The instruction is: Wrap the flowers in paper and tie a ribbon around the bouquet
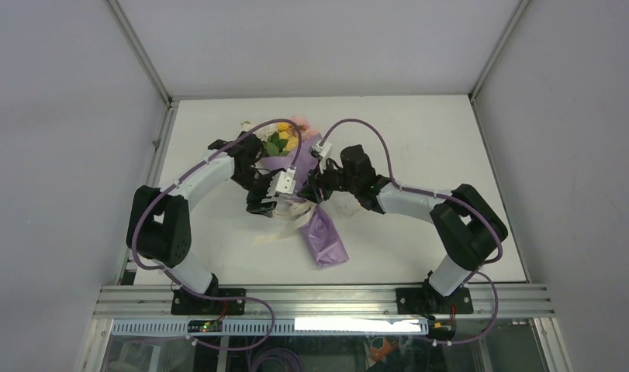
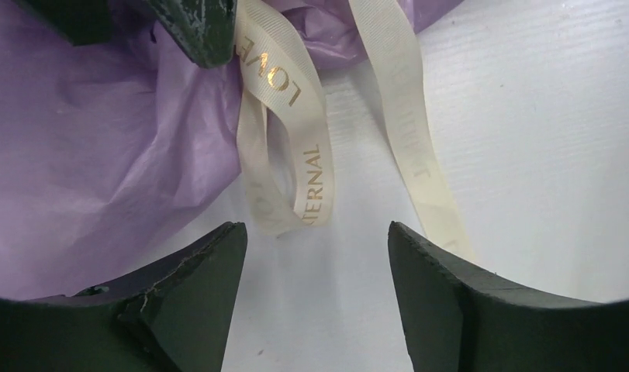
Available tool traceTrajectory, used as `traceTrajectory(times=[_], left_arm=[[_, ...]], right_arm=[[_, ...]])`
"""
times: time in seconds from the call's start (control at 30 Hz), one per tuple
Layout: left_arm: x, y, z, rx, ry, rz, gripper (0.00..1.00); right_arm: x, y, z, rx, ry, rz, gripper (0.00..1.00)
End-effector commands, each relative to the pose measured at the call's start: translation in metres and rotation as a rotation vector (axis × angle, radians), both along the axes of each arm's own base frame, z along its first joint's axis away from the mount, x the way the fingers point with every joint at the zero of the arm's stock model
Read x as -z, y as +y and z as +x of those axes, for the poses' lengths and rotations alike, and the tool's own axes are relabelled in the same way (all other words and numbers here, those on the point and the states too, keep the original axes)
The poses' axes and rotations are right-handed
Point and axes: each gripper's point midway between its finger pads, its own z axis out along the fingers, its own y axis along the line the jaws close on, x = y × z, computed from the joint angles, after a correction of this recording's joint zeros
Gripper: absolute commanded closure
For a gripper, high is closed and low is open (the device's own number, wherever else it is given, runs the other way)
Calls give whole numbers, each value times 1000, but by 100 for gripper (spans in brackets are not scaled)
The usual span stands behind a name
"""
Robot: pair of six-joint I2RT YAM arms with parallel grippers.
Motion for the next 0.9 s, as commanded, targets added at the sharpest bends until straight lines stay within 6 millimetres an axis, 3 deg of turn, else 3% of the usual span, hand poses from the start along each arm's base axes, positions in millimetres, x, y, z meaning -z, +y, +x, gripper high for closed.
traceTrajectory(times=[0.0, 0.1, 0.3, 0.37, 0.5, 0.6, 0.87], left_arm=[[6, -17, 7, -89, 1, -48, 31], [15, -14, 21, -160, -31, -11, 37], [4, -11, 21, -223, -3, 10, 88], [-7, -13, 18, -236, 20, 3, 100], [-34, -20, 20, -276, 23, -45, 100], [-57, -30, 23, -303, 46, -100, 100], [-77, -47, 22, -338, 134, -183, 96]], right_arm=[[-30, 5, 7, 19, -70, 85, 51], [-29, 2, 5, 18, -93, 80, 51], [-31, -1, -9, -49, -154, 61, 52], [-31, -2, -19, -81, -210, 26, 52], [-26, -7, -30, -105, -239, -40, 53], [-24, -7, -27, -85, -239, -38, 52], [-29, 15, 5, -36, -313, 91, 41]])
